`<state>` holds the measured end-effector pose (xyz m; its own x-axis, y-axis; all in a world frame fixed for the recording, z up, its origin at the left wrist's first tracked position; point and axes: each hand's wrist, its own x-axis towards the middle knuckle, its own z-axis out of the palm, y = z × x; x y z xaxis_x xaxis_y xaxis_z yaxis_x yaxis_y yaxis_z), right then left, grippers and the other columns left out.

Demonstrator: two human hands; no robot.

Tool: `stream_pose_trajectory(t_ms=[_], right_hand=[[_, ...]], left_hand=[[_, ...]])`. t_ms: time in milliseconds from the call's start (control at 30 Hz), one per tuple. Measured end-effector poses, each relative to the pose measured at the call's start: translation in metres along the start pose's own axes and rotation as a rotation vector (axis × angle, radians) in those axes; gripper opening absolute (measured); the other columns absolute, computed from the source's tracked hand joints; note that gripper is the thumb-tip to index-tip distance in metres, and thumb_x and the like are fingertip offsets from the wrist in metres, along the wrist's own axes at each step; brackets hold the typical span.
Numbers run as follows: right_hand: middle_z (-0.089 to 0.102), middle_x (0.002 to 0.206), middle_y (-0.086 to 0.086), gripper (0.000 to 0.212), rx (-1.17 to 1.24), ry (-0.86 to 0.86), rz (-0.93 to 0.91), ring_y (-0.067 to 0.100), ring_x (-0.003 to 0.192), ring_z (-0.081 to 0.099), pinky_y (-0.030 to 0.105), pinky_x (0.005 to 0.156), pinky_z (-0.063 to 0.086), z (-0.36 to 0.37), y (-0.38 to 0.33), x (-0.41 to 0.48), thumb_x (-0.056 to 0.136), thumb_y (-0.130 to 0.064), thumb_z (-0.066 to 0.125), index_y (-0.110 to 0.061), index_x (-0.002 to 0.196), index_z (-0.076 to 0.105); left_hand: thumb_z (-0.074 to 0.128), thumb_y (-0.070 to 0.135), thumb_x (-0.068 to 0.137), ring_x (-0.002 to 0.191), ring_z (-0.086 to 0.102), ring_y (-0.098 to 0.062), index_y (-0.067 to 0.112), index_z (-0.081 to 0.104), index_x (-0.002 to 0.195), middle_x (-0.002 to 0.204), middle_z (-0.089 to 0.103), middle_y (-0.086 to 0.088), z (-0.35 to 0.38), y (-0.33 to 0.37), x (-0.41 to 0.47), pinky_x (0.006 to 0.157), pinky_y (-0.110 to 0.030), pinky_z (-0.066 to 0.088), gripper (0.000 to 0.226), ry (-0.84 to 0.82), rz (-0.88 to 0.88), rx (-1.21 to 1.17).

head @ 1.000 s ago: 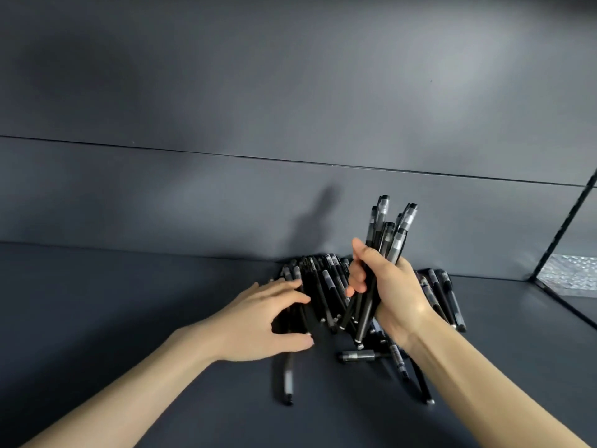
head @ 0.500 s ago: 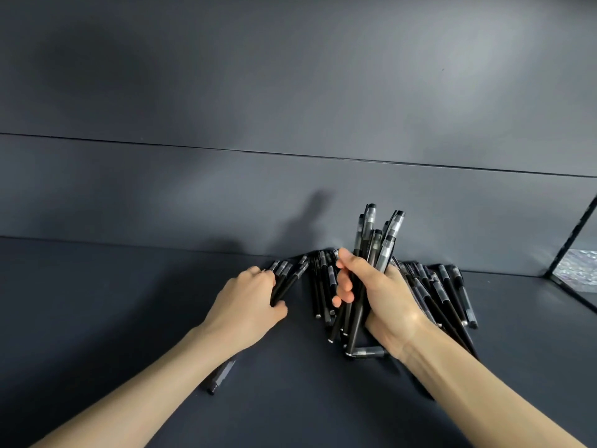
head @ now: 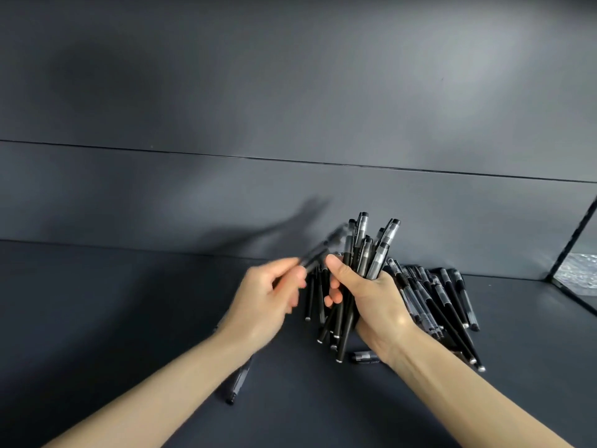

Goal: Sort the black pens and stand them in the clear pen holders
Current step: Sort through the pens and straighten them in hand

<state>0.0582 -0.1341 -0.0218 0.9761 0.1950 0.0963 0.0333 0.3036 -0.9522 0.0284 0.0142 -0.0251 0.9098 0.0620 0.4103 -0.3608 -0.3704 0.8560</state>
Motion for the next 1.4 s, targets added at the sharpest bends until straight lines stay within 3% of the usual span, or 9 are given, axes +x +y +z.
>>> stream_pose_trajectory(t_ms=[200, 300, 433, 667, 933, 1100, 1200, 1300, 1400], right_hand=[[0.051, 0.065, 0.015, 0.024, 0.008, 0.006, 0.06, 0.031, 0.057, 0.051, 0.042, 0.056, 0.049, -0.004, -0.005, -0.002, 0.079, -0.022, 0.072, -0.003, 0.078, 0.057], [0.064, 0.076, 0.013, 0.015, 0.072, 0.028, 0.043, 0.03, 0.071, 0.062, 0.049, 0.072, 0.055, 0.0, -0.003, -0.002, 0.087, -0.013, 0.064, 0.002, 0.089, 0.065], [0.057, 0.063, 0.011, 0.011, 0.062, 0.006, -0.04, 0.024, 0.059, 0.055, 0.033, 0.062, 0.052, 0.005, -0.001, 0.0, 0.09, -0.006, 0.058, -0.004, 0.079, 0.06], [0.046, 0.057, 0.008, 0.022, -0.028, 0.03, -0.056, 0.023, 0.056, 0.045, 0.027, 0.053, 0.047, -0.003, -0.006, -0.002, 0.089, -0.013, 0.062, -0.008, 0.068, 0.055], [0.056, 0.057, 0.004, 0.024, -0.214, 0.032, -0.201, 0.017, 0.055, 0.053, 0.034, 0.065, 0.051, -0.005, 0.0, -0.002, 0.086, -0.005, 0.065, -0.013, 0.064, 0.062], [0.06, 0.06, 0.004, 0.013, -0.235, 0.04, -0.255, 0.017, 0.056, 0.057, 0.022, 0.059, 0.05, -0.009, 0.001, -0.003, 0.086, -0.002, 0.063, -0.006, 0.075, 0.06], [0.058, 0.06, 0.001, 0.007, -0.224, 0.032, -0.209, 0.015, 0.055, 0.054, 0.024, 0.059, 0.05, -0.01, 0.006, -0.002, 0.087, 0.0, 0.062, -0.006, 0.083, 0.06], [0.055, 0.058, 0.0, 0.004, -0.235, 0.051, -0.208, 0.014, 0.053, 0.051, 0.028, 0.059, 0.051, -0.01, 0.008, 0.0, 0.087, -0.003, 0.062, -0.004, 0.083, 0.061], [0.052, 0.056, 0.001, 0.009, -0.199, 0.076, -0.215, 0.016, 0.053, 0.048, 0.032, 0.063, 0.049, -0.011, 0.006, 0.003, 0.086, -0.008, 0.065, -0.002, 0.08, 0.061]], left_hand=[[0.053, 0.025, 0.096, 0.065, 0.061, -0.008, 0.011, 0.067, 0.093, 0.073, 0.064, 0.003, 0.011, 0.005, -0.011, 0.065, -0.025, 0.05, 0.02, -0.403, 0.001, -0.038], [0.052, 0.039, 0.094, 0.08, 0.066, -0.012, 0.023, 0.069, 0.091, 0.083, 0.07, 0.002, -0.006, -0.005, 0.001, 0.077, -0.029, 0.051, 0.023, -0.338, -0.019, 0.161], [0.061, 0.046, 0.085, 0.082, 0.058, -0.012, 0.023, 0.066, 0.096, 0.089, 0.058, 0.008, -0.03, -0.023, 0.012, 0.075, -0.028, 0.045, 0.026, -0.139, -0.056, 0.725], [0.068, 0.048, 0.08, 0.081, 0.042, 0.0, 0.027, 0.056, 0.115, 0.098, 0.041, 0.012, -0.028, -0.035, 0.011, 0.07, -0.017, 0.033, 0.043, -0.348, -0.034, 0.714], [0.059, 0.072, 0.069, 0.143, 0.005, -0.015, 0.042, 0.023, 0.146, 0.152, 0.013, 0.018, -0.039, -0.041, 0.015, 0.117, -0.036, 0.008, 0.09, -0.6, -0.094, 0.764], [0.044, 0.072, 0.08, 0.136, 0.014, -0.004, 0.028, 0.037, 0.143, 0.148, 0.028, 0.017, -0.02, -0.036, 0.01, 0.106, -0.015, 0.006, 0.077, -0.407, 0.158, 0.728], [0.042, 0.06, 0.089, 0.128, 0.031, -0.009, 0.022, 0.046, 0.136, 0.136, 0.041, 0.011, -0.016, -0.034, 0.01, 0.104, -0.023, 0.024, 0.06, -0.303, 0.198, 0.831], [0.052, 0.056, 0.087, 0.112, 0.044, -0.014, 0.021, 0.056, 0.117, 0.113, 0.051, 0.006, -0.031, -0.033, 0.017, 0.091, -0.029, 0.037, 0.045, -0.165, 0.051, 0.869], [0.063, 0.055, 0.08, 0.091, 0.05, -0.011, 0.022, 0.061, 0.098, 0.096, 0.053, 0.007, -0.044, -0.037, 0.021, 0.07, -0.024, 0.039, 0.037, -0.211, -0.122, 0.84]])
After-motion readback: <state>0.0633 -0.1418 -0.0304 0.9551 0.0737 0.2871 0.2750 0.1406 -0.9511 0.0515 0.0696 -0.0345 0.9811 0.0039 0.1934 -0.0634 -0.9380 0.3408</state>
